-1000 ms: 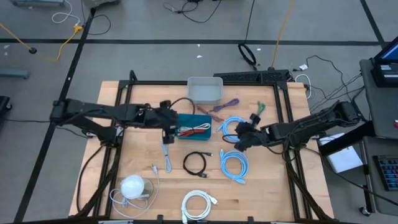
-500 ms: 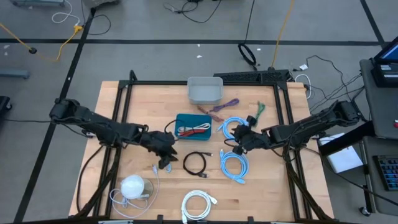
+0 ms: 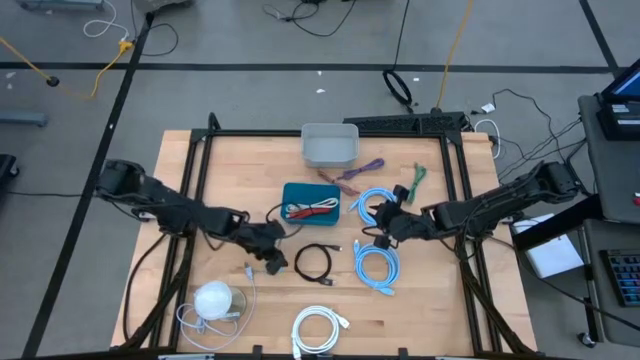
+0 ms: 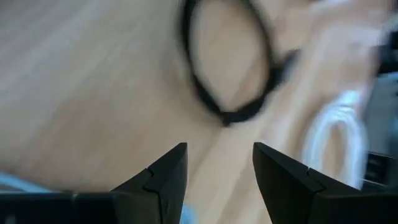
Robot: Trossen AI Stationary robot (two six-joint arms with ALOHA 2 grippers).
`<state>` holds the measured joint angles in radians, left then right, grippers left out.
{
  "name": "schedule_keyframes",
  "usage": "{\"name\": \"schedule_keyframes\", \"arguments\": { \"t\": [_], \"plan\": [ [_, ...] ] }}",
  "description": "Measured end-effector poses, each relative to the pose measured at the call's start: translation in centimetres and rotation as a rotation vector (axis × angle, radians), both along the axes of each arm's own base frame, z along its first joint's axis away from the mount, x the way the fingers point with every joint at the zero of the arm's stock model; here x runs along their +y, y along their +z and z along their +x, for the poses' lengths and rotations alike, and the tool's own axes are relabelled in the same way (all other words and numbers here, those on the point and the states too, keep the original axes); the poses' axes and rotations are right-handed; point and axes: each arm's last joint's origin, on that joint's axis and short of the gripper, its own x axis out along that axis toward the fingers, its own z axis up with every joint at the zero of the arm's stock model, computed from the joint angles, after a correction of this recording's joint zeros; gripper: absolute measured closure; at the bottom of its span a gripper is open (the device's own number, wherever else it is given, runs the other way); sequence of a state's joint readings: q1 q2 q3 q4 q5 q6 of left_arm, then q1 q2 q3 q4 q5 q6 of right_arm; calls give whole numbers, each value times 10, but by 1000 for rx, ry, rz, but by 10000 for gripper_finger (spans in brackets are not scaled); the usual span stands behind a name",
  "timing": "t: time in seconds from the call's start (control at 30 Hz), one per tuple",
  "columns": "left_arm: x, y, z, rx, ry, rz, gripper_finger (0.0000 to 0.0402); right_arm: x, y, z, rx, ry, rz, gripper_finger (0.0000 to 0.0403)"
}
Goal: Pick & Place USB Port
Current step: Put the black HDMI cable into the gray bin
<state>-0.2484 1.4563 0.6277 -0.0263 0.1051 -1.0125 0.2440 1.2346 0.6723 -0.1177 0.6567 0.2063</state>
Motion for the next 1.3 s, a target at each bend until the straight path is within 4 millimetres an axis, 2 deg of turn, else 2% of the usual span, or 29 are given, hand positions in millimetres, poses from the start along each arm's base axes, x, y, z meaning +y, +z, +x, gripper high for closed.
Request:
{"name": "schedule_keyframes", "arguments": {
  "t": [0.27,0.37,0.7,0.93,1.3],
  "plan": [
    [1,-10,37,111,-53,89,215,5,-4,-2,-23,23,11,332],
    [3,-10,48,101,-80,91,215,8,-4,-2,-29,32,13,332],
    [15,-11,54,99,-90,124,215,15,-2,-2,-57,55,23,332],
    [14,-7,59,25,-103,110,215,16,-2,-3,-63,45,10,332],
    [15,-7,60,11,-92,129,215,16,-1,-2,-66,48,7,332]
  ]
}}
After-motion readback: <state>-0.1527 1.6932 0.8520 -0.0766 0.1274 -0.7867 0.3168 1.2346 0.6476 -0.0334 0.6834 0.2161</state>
